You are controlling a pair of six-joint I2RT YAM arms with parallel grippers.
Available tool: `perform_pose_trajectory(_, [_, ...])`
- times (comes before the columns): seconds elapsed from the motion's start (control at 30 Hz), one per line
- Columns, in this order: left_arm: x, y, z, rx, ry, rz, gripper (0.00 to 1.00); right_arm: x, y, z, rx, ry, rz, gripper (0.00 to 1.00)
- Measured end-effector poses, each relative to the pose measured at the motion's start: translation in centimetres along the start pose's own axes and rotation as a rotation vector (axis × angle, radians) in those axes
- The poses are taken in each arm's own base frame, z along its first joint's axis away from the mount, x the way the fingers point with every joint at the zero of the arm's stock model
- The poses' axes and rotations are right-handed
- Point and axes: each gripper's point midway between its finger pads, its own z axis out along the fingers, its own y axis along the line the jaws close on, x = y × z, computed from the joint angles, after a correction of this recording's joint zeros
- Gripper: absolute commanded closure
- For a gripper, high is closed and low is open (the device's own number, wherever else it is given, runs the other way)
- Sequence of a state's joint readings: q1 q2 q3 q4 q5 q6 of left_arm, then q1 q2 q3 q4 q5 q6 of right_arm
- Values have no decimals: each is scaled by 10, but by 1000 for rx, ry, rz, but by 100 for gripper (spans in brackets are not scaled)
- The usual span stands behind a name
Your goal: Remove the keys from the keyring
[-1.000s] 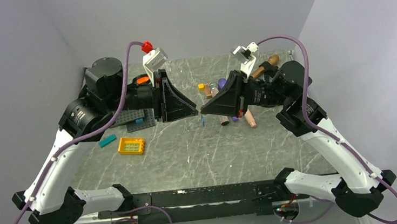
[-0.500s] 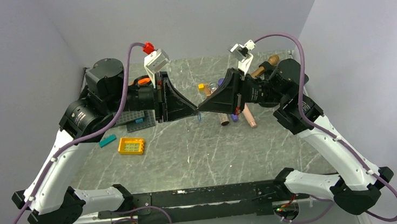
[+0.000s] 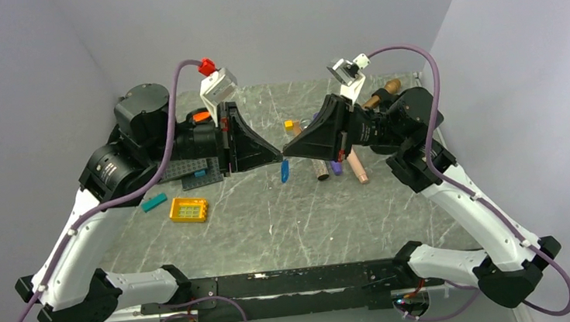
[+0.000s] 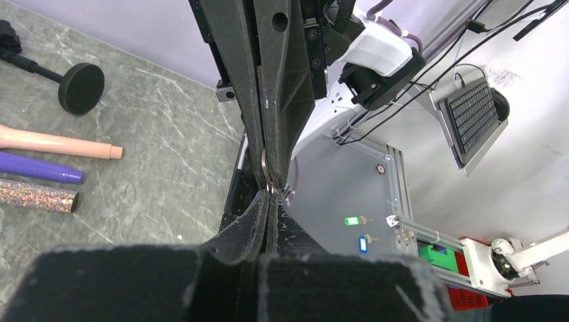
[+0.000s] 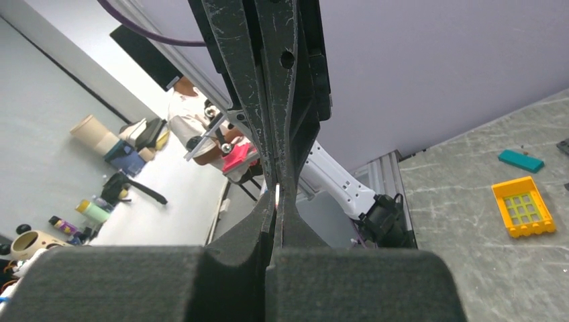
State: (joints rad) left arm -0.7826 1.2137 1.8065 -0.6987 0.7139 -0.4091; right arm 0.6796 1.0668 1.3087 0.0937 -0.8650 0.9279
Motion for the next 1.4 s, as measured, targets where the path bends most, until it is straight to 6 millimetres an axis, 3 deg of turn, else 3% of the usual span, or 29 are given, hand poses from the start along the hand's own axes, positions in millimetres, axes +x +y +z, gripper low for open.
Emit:
perform_pose_trajectory(0.23, [-12, -3, -5, -21, -53, 16, 100, -11, 3, 7, -45, -23, -8, 100])
perform_pose_trajectory(0.9, [-77, 3, -21, -252, -385, 81, 100, -70, 9, 30, -109, -241, -101, 100])
perform_pose_trajectory(1.4, [-100, 8, -38, -404, -636, 51, 100, -88, 13, 52, -183, -449, -42, 100])
